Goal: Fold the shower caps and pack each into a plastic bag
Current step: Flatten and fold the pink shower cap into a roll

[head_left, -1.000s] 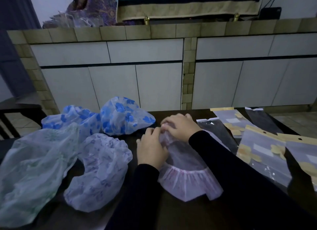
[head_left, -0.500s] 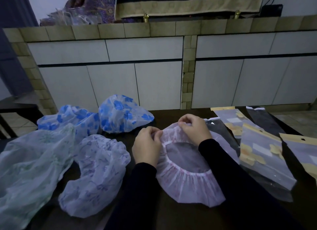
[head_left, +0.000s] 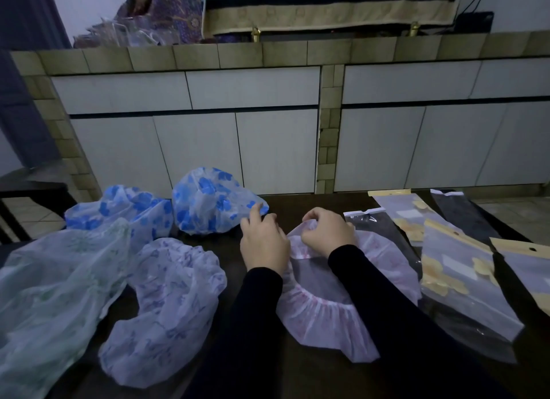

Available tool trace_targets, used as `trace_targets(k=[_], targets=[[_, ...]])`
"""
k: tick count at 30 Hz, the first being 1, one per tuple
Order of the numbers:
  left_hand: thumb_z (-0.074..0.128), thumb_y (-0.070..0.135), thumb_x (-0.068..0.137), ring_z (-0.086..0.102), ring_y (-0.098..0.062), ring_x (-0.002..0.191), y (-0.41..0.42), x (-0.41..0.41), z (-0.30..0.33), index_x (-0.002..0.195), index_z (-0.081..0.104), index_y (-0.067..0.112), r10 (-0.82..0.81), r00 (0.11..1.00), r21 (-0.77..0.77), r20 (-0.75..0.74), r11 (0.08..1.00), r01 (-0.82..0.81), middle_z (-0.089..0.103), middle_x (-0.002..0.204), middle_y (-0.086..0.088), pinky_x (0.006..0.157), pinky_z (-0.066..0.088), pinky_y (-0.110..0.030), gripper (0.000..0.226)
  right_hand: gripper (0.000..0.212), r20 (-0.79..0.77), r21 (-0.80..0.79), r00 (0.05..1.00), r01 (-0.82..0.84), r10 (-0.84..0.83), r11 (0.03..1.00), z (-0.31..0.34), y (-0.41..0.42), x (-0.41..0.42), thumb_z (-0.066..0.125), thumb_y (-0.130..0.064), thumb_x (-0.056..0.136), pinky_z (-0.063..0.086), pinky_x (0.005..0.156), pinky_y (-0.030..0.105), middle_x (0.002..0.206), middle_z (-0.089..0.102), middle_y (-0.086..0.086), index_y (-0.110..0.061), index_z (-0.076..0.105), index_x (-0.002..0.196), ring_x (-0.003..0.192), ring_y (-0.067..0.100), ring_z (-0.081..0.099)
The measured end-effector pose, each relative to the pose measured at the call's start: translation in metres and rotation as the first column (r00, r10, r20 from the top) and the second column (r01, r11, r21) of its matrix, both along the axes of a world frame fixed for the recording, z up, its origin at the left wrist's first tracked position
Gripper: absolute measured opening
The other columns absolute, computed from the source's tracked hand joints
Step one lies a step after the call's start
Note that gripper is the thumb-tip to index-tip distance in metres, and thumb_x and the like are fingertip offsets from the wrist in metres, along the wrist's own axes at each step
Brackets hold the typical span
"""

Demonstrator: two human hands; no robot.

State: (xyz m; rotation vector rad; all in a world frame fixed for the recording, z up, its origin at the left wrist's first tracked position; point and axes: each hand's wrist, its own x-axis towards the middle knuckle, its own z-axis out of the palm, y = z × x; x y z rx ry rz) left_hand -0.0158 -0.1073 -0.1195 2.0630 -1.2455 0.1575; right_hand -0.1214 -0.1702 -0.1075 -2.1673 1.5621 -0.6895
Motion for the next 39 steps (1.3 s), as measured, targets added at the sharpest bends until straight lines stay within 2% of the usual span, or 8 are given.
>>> trace_targets(k=[4,8,15,21,26,29,32,39], targets=[[0.043,0.022,0.095,0.038,-0.025,0.119,-0.014,0.004,-0.005,0.115,0.06,0.012,0.042,0.998,0.16,0.056,0.986,-0.051,0.022,0.156,-0.002,0.089,0.041,-0.036,0.028,0.022,0.031,-0.007,0.999,0.034,-0.034,0.999,-0.004,-0.003,0.001,0.055,-0.02,0.083,0.034,0.094,0.036,0.099,0.058,-0.006,-0.027,0.058,0.104,0.086,0.015,0.044],[0.04,0.025,0.096,0.038,-0.026,0.121,-0.019,0.009,-0.011,0.121,0.057,0.008,0.085,0.996,0.259,0.01,0.962,-0.085,0.027,0.154,-0.003,0.09,0.04,-0.037,0.035,0.018,0.053,-0.037,0.998,0.045,-0.043,0.998,-0.009,-0.006,0.003,0.054,-0.023,0.086,0.035,0.096,0.037,0.097,0.057,-0.009,-0.028,0.057,0.104,0.082,0.012,0.044],[0.04,0.028,0.096,0.043,-0.026,0.115,-0.006,0.011,-0.011,0.116,0.06,0.008,0.099,0.992,0.239,-0.073,0.968,-0.079,0.047,0.132,-0.005,0.091,0.04,-0.038,0.035,0.01,0.053,-0.017,0.998,0.029,-0.028,0.999,-0.011,-0.009,0.012,0.053,-0.032,0.093,0.038,0.097,0.037,0.086,0.056,-0.008,-0.028,0.06,0.099,0.083,0.014,0.049],[0.046,0.032,0.092,0.05,-0.023,0.107,0.005,0.013,-0.011,0.1,0.066,0.005,0.067,0.983,0.196,-0.168,0.98,-0.033,0.056,0.116,-0.006,0.082,0.041,-0.032,0.035,0.02,0.132,-0.009,0.991,0.028,-0.027,1.0,-0.015,-0.012,0.022,0.052,-0.044,0.091,0.046,0.086,0.036,0.087,0.063,-0.004,-0.026,0.062,0.088,0.087,0.022,0.058],[0.052,0.038,0.088,0.055,-0.029,0.103,0.009,0.019,-0.008,0.097,0.067,0.004,0.137,0.962,0.206,-0.238,0.975,-0.088,0.059,0.108,-0.01,0.081,0.048,-0.039,0.038,0.023,0.127,0.002,0.991,0.052,-0.051,0.999,-0.015,-0.013,0.022,0.048,-0.048,0.091,0.048,0.083,0.035,0.085,0.064,-0.003,-0.029,0.058,0.082,0.088,0.024,0.06],[0.049,0.04,0.088,0.05,-0.032,0.111,0.014,0.019,-0.004,0.109,0.065,0.005,0.197,0.961,0.272,-0.195,0.952,-0.141,0.054,0.117,-0.011,0.087,0.044,-0.039,0.043,0.011,0.01,-0.053,0.999,-0.049,0.05,0.997,-0.009,-0.011,0.022,0.051,-0.035,0.093,0.038,0.088,0.036,0.095,0.061,-0.007,-0.031,0.06,0.099,0.096,0.022,0.058],[0.049,0.041,0.089,0.043,-0.032,0.115,0.022,0.016,0.002,0.114,0.06,0.004,0.249,0.964,0.302,-0.095,0.93,-0.21,0.05,0.122,-0.012,0.09,0.039,-0.038,0.046,0.028,-0.162,-0.144,0.972,-0.194,0.17,0.97,-0.007,-0.007,0.029,0.049,-0.025,0.095,0.03,0.091,0.039,0.115,0.059,-0.008,-0.038,0.058,0.118,0.109,0.02,0.051],[0.046,0.055,0.089,0.042,-0.028,0.113,0.024,0.006,0.004,0.118,0.056,0.01,0.216,0.971,0.295,0.104,0.925,-0.238,0.049,0.122,-0.008,0.087,0.038,-0.039,0.054,0.012,-0.106,-0.129,0.982,-0.168,0.155,0.977,-0.001,-0.009,0.027,0.058,-0.037,0.091,0.026,0.084,0.034,0.093,0.067,-0.011,-0.029,0.066,0.089,0.097,0.015,0.057]])
